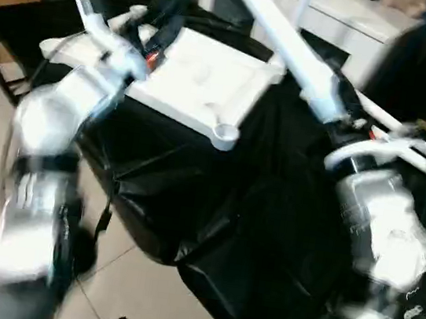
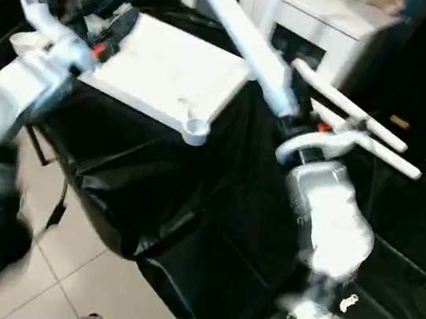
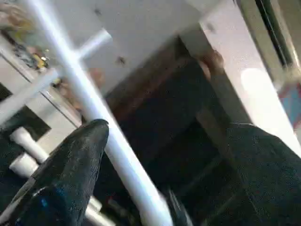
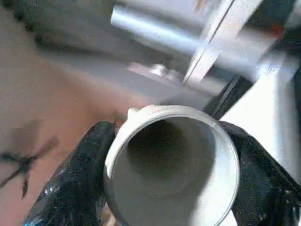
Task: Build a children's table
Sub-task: Move to table
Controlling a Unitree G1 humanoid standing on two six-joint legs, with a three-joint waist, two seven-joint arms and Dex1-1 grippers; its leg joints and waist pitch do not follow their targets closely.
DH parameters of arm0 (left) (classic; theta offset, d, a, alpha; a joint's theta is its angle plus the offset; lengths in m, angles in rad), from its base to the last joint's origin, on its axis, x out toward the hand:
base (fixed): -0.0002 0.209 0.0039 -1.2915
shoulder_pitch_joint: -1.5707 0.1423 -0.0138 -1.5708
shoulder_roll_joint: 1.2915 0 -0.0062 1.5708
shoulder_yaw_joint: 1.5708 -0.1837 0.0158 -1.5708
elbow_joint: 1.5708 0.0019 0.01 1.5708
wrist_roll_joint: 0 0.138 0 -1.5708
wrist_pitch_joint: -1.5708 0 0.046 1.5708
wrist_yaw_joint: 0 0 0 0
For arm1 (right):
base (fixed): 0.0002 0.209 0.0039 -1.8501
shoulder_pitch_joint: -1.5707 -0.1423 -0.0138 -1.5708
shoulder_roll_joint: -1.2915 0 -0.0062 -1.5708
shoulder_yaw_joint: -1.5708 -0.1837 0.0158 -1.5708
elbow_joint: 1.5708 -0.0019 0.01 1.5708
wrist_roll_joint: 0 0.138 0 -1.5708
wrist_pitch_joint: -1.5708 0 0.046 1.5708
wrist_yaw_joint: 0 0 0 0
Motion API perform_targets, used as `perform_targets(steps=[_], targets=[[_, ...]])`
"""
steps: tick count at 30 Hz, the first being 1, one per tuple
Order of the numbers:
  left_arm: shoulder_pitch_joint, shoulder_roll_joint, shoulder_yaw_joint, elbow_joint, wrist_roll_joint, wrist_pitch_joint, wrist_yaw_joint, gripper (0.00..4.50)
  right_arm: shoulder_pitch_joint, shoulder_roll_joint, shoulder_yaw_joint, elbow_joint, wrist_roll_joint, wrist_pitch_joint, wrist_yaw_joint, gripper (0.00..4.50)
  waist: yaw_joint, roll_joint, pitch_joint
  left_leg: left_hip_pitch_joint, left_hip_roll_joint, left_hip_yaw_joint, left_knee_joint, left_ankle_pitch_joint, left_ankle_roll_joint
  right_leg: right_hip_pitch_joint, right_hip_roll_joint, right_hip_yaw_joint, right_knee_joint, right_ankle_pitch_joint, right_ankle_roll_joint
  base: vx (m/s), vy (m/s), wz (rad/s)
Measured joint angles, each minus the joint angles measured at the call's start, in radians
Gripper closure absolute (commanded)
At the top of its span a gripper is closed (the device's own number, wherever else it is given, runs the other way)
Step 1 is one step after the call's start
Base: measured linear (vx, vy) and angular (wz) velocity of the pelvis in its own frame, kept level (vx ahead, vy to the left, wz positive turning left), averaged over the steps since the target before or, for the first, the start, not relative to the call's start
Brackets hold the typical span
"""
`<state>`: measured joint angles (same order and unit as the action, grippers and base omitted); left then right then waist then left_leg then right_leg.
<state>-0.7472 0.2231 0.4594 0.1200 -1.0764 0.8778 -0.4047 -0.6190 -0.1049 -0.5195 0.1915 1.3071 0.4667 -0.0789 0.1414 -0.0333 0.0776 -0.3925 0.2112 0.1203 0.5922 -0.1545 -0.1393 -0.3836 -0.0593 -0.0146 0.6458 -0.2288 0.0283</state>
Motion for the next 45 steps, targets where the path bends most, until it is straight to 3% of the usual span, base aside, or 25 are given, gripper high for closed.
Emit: perform_targets(steps=[3,8,11,19,25,35,45], targets=[[0.095,0.037,0.002,-0.166,0.004,0.018,0.063,0.00,-0.028,-0.057,0.002,0.085,-0.098,-0.082,0.005,1.67,-0.004,0.004,-0.002,0.001,0.000,0.001,0.000,0.000,0.000,0.001,-0.001,0.002,0.000,0.000,0.001,0.000,0.000,0.00],[0.276,0.053,0.005,-0.345,0.020,0.064,0.140,0.00,-0.050,-0.100,-0.044,0.184,-0.163,-0.173,0.010,1.67,-0.010,0.005,-0.003,0.000,0.000,0.002,0.000,0.000,0.002,0.000,-0.001,0.001,0.000,0.000,0.001,0.000,0.000,0.00],[0.369,0.042,-0.010,-0.448,0.029,0.073,0.182,0.00,-0.067,-0.140,-0.042,0.231,-0.232,-0.228,0.028,1.67,-0.018,0.005,-0.003,-0.001,0.001,0.003,0.000,0.004,0.010,0.000,-0.001,0.001,0.000,0.001,0.001,0.000,0.000,0.00],[0.447,0.057,-0.084,-0.551,0.073,0.073,0.215,0.00,-0.091,-0.242,-0.025,0.303,-0.368,-0.309,0.087,1.67,-0.029,0.004,-0.004,-0.001,0.001,0.005,0.001,0.006,0.016,0.000,-0.001,0.002,0.001,0.003,0.001,0.000,0.000,0.00],[0.479,0.077,-0.152,-0.579,0.143,0.073,0.235,0.00,-0.103,-0.337,0.070,0.380,-0.560,-0.392,0.134,1.68,-0.035,0.004,-0.004,-0.001,0.001,0.006,0.001,0.009,0.020,-0.001,-0.001,0.002,0.001,0.005,0.001,0.000,0.000,0.00],[0.481,0.248,-0.386,-0.577,0.524,-0.147,0.212,0.00,-0.196,-0.477,0.282,0.649,-0.916,-0.480,0.153,1.68,-0.049,0.004,-0.004,-0.007,0.001,0.006,0.007,0.008,0.023,-0.003,-0.001,0.002,0.001,0.006,0.001,0.000,0.000,0.00],[0.466,0.287,-0.502,-0.577,0.648,-0.239,0.144,0.00,-0.258,-0.542,0.372,0.764,-1.068,-0.479,0.222,1.69,-0.051,0.006,-0.005,-0.012,0.001,0.006,0.011,0.008,0.027,-0.007,-0.001,0.002,0.003,0.007,0.000,0.000,0.000,0.00]])
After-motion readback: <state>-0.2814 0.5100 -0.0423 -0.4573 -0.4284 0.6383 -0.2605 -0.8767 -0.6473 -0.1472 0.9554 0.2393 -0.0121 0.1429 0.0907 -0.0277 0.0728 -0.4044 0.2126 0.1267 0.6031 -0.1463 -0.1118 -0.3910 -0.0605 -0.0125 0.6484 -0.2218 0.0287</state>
